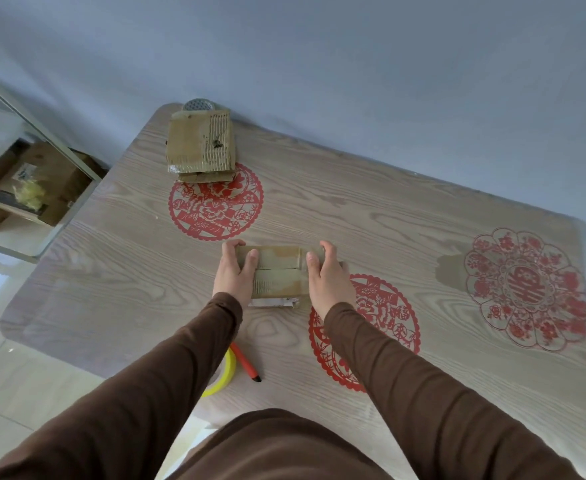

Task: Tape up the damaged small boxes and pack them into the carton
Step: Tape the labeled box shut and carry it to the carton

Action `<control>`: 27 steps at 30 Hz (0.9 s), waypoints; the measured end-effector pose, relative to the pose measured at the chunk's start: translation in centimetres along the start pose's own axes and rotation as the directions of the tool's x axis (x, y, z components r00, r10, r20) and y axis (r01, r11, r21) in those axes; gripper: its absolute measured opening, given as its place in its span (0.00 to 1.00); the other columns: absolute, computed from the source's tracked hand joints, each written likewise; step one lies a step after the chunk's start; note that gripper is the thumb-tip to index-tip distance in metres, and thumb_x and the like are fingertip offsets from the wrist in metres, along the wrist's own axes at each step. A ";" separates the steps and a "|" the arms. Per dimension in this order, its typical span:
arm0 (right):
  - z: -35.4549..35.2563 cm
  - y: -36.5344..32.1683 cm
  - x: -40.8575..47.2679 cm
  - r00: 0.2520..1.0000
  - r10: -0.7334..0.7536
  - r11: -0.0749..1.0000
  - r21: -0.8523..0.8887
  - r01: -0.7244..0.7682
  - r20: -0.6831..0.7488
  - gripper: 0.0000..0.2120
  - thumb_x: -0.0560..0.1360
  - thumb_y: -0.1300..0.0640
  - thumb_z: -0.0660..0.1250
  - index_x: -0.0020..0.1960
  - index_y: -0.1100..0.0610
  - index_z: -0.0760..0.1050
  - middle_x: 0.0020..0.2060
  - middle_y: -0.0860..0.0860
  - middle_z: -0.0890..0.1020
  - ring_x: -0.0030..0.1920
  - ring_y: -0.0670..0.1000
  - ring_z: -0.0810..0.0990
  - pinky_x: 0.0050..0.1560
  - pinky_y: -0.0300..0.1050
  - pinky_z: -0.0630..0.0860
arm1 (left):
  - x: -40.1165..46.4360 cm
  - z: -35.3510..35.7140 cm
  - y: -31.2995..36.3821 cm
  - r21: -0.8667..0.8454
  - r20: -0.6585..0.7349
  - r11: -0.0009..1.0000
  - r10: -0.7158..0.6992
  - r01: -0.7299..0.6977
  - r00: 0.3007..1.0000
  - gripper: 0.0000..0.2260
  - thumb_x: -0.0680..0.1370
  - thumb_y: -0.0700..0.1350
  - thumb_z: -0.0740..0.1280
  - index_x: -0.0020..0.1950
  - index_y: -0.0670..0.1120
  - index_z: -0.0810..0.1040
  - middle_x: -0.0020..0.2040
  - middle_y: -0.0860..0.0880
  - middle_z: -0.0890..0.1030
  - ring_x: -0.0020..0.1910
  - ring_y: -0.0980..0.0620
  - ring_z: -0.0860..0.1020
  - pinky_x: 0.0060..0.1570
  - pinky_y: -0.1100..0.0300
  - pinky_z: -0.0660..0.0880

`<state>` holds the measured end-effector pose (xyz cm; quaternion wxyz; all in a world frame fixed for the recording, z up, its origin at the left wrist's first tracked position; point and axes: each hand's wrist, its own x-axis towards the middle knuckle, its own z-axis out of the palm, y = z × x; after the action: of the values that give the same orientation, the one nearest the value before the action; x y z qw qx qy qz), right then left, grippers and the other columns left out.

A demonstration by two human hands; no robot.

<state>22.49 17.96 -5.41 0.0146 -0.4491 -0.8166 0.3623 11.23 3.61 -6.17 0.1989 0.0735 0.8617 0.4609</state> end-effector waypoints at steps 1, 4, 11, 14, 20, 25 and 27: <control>-0.4 -0.1 0.1 1.000 -0.012 0.999 0.040 0.012 0.007 0.22 0.83 0.38 0.51 0.73 0.45 0.63 0.55 0.54 0.76 0.50 0.54 0.78 0.50 0.49 0.75 | -0.1 -0.4 0.6 -0.077 0.004 0.997 -0.014 0.014 1.000 0.09 0.83 0.55 0.61 0.57 0.50 0.69 0.50 0.50 0.78 0.49 0.48 0.77 0.49 0.53 0.73; -1.5 -0.3 0.3 0.987 -0.130 0.945 0.290 0.153 -0.097 0.16 0.82 0.43 0.58 0.63 0.52 0.69 0.59 0.50 0.77 0.58 0.51 0.78 0.57 0.50 0.77 | -0.3 -1.4 2.2 -0.275 -0.007 0.961 0.030 -0.031 1.000 0.12 0.84 0.50 0.61 0.55 0.41 0.75 0.55 0.48 0.80 0.53 0.51 0.77 0.54 0.59 0.71; -1.3 3.6 -2.1 0.967 -0.254 0.915 0.324 0.242 -0.005 0.21 0.79 0.63 0.65 0.70 0.55 0.65 0.72 0.50 0.68 0.72 0.47 0.68 0.73 0.40 0.64 | -1.7 -1.5 -1.2 -0.017 0.231 0.984 0.177 -0.178 0.957 0.29 0.79 0.35 0.67 0.78 0.52 0.64 0.82 0.53 0.49 0.79 0.56 0.52 0.78 0.55 0.55; -1.2 4.1 -1.8 0.959 -0.277 0.928 0.277 0.248 0.069 0.30 0.82 0.58 0.64 0.80 0.53 0.56 0.79 0.49 0.60 0.79 0.48 0.58 0.78 0.43 0.57 | -1.3 -1.2 -1.6 0.010 0.210 0.977 0.208 -0.215 0.955 0.35 0.80 0.37 0.67 0.82 0.53 0.54 0.83 0.53 0.44 0.80 0.57 0.46 0.79 0.54 0.51; -1.1 2.7 0.9 0.854 -0.462 0.775 -0.359 0.520 0.239 0.33 0.83 0.38 0.38 0.82 0.53 0.35 0.81 0.50 0.37 0.80 0.48 0.33 0.80 0.50 0.39 | -0.6 1.3 -0.7 0.550 0.202 0.733 0.349 -0.400 0.915 0.33 0.83 0.61 0.48 0.83 0.48 0.43 0.82 0.48 0.37 0.80 0.51 0.33 0.78 0.54 0.37; 0.3 3.3 1.8 0.827 -0.499 0.696 -0.449 0.560 0.259 0.35 0.82 0.37 0.35 0.82 0.56 0.38 0.81 0.51 0.39 0.80 0.50 0.34 0.81 0.51 0.45 | -0.2 2.7 -1.5 0.663 0.216 0.622 0.376 -0.418 0.901 0.34 0.82 0.62 0.44 0.83 0.45 0.52 0.83 0.45 0.48 0.82 0.46 0.43 0.79 0.50 0.40; 0.5 3.4 2.0 0.831 -0.482 0.695 -0.457 0.555 0.278 0.35 0.82 0.37 0.35 0.82 0.56 0.37 0.81 0.51 0.38 0.80 0.50 0.34 0.81 0.51 0.45 | -0.1 2.8 -1.6 0.661 0.223 0.626 0.362 -0.414 0.905 0.34 0.82 0.62 0.45 0.82 0.45 0.54 0.83 0.44 0.51 0.82 0.45 0.45 0.80 0.48 0.42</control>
<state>23.59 20.27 -8.38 -0.0612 -0.1609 -0.9752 0.1389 12.53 4.85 -8.88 0.0818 0.3423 0.9266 0.1322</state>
